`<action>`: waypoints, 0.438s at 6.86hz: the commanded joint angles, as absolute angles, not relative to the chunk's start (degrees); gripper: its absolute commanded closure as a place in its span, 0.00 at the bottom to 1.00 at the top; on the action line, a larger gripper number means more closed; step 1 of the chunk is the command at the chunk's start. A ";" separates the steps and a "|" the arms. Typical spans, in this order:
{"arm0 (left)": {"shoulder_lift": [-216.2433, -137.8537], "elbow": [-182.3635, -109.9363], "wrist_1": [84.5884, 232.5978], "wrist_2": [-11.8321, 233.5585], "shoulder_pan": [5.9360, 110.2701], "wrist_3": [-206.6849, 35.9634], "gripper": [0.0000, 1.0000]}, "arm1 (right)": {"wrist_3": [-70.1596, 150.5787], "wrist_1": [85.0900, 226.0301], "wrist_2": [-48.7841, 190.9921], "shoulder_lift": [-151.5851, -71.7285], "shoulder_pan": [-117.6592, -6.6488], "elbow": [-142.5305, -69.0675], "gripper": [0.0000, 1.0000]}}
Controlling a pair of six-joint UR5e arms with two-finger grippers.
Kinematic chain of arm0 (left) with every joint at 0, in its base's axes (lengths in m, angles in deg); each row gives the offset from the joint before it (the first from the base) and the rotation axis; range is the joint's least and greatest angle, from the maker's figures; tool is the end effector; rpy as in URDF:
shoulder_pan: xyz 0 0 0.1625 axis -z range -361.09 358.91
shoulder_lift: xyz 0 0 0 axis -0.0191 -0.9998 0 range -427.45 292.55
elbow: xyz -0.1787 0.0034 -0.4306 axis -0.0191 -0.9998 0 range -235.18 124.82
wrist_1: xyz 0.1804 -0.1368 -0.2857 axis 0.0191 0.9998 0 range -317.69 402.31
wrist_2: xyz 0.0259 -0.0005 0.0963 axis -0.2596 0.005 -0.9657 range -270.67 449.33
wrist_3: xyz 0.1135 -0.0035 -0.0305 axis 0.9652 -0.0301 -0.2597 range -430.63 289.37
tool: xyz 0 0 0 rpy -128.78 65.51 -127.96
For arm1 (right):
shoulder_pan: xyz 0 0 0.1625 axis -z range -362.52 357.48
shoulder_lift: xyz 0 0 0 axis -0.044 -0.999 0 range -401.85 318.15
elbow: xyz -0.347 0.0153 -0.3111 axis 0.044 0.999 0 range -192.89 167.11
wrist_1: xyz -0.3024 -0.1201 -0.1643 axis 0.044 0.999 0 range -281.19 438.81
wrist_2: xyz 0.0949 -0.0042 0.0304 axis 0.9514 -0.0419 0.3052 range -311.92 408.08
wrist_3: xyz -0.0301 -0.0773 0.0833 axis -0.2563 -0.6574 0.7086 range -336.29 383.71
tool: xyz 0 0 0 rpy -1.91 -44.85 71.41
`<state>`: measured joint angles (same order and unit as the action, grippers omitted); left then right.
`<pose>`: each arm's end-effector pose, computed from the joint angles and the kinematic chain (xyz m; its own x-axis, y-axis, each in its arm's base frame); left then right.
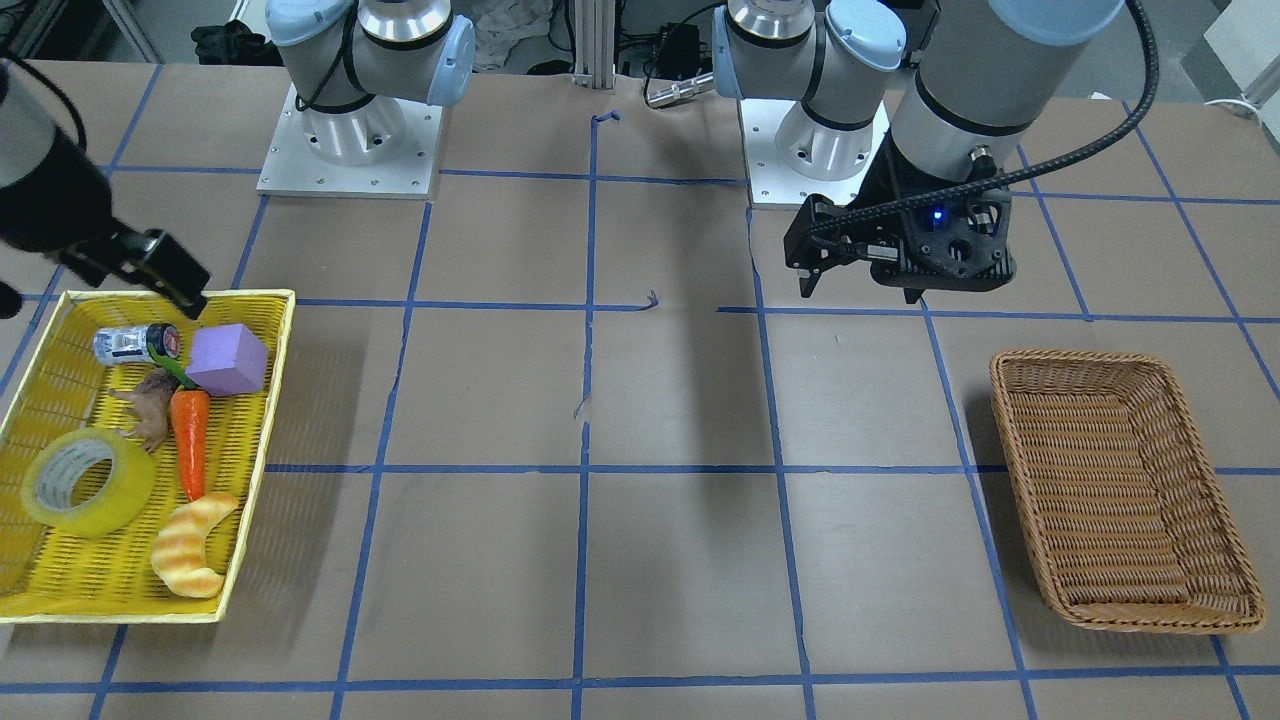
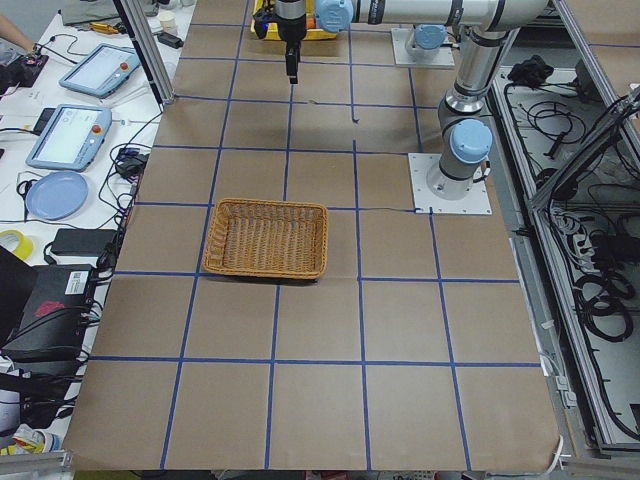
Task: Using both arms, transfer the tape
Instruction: 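Move the right gripper over the yellow tape roll in the yellow basket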
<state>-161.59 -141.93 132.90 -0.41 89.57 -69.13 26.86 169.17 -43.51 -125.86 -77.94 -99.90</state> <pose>-0.1393 -0.4679 0.5022 -0.9993 0.0376 0.0051 0.0378 0.9990 0.0256 0.0046 -0.4989 0.4865 -0.9525 0.3032 0.0302 0.3043 0.9515 0.0445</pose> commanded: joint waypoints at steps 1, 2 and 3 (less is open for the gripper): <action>-161.76 -141.93 132.93 -0.41 89.61 -69.14 0.00 | 16.10 182.66 -42.98 -118.35 -70.23 -104.36 0.00; -161.76 -141.93 132.93 -0.32 89.61 -69.22 0.00 | 13.45 191.49 -42.97 -114.14 -69.24 -105.78 0.00; -161.76 -142.02 133.02 -0.14 89.61 -69.40 0.00 | 9.68 194.88 -42.80 -111.40 -69.23 -106.75 0.01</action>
